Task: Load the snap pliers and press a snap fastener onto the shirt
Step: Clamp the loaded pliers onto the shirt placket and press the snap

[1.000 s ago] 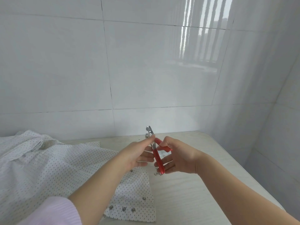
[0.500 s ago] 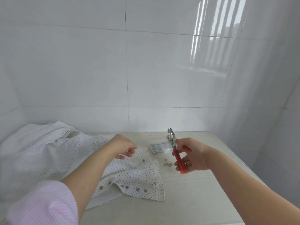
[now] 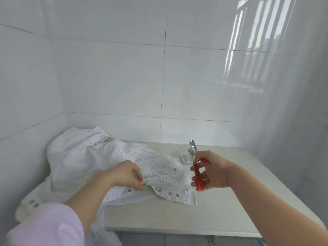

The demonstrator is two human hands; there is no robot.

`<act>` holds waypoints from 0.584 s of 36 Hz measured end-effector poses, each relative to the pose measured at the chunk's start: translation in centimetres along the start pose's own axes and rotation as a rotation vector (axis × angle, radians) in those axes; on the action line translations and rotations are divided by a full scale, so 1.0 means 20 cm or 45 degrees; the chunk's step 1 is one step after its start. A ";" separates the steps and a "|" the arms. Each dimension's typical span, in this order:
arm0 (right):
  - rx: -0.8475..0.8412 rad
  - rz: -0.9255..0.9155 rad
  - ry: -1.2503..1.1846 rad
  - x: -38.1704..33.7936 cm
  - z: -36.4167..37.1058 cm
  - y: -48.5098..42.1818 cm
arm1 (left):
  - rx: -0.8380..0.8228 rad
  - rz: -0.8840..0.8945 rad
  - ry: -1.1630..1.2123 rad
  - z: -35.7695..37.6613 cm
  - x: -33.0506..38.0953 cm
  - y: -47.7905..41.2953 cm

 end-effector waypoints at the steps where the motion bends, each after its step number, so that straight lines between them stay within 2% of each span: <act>1: -0.014 -0.003 0.000 0.00 0.02 0.00 | -0.009 0.008 -0.067 0.03 0.00 0.00; 6: -0.065 -0.023 0.026 0.03 0.11 -0.02 | 0.295 0.096 -0.375 0.04 0.08 -0.02; 13: -0.128 -0.114 -0.082 -0.01 0.20 -0.04 | 0.682 0.178 -0.546 -0.03 0.29 -0.02; 17: -0.186 -0.196 -0.220 -0.04 0.30 -0.06 | 0.843 0.201 -0.417 -0.03 0.38 0.00; 21: -0.177 -0.179 -0.307 -0.06 0.34 -0.14 | 0.815 0.224 -0.084 -0.04 0.39 -0.09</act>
Point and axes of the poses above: each hand's wrist, its own y-axis away from the middle knuckle, its own z-axis out of the palm, x = y × z, the point moved 9 cm from there along -y, towards the middle knuckle, and after that the axes turned 4 degrees about -y, right-handed, at the moved point
